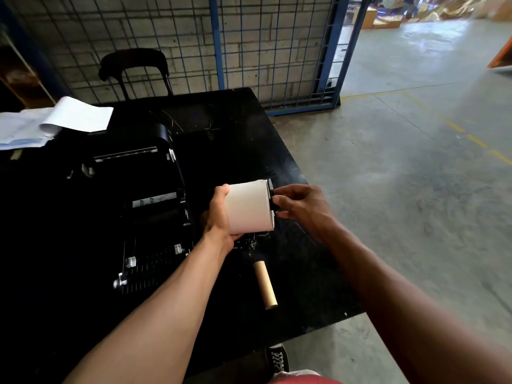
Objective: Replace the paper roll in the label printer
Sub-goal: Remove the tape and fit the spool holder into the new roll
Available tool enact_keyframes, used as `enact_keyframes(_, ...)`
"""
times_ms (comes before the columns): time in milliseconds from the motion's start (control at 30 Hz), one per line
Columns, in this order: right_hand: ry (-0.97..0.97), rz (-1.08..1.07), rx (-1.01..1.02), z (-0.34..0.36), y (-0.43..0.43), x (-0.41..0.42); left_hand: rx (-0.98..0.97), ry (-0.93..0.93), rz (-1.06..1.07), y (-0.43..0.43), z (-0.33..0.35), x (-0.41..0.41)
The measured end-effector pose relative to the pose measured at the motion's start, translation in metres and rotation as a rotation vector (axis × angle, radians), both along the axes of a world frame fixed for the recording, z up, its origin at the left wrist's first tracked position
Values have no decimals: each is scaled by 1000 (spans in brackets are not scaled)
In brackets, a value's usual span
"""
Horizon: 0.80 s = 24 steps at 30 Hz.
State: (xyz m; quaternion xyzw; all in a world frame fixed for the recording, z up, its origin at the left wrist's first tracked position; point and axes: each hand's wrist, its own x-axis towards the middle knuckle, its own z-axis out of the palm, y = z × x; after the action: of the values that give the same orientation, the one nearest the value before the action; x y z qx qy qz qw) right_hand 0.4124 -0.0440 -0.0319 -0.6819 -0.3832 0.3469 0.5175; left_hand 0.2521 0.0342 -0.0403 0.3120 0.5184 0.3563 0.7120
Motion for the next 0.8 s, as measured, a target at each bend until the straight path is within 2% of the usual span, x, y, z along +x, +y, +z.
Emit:
enact_keyframes(133,-140,26,-2,1,-1,-4,-29,-36,-29,0,-1,-2)
enact_keyframes(267,-48,27,-9,-2,0,-3,-23,-48,-46,3,-3,-2)
enact_keyframes(433,-52,-7,-40,-9,5,-3,-14,-14,-7,0,-2,3)
enact_keyframes(667,103,10,-54,-6,3,-5,-19,25,91,2,-3,10)
enact_keyframes(800,307,27,-224,-6,4,-20,5,65,185,1,-2,19)
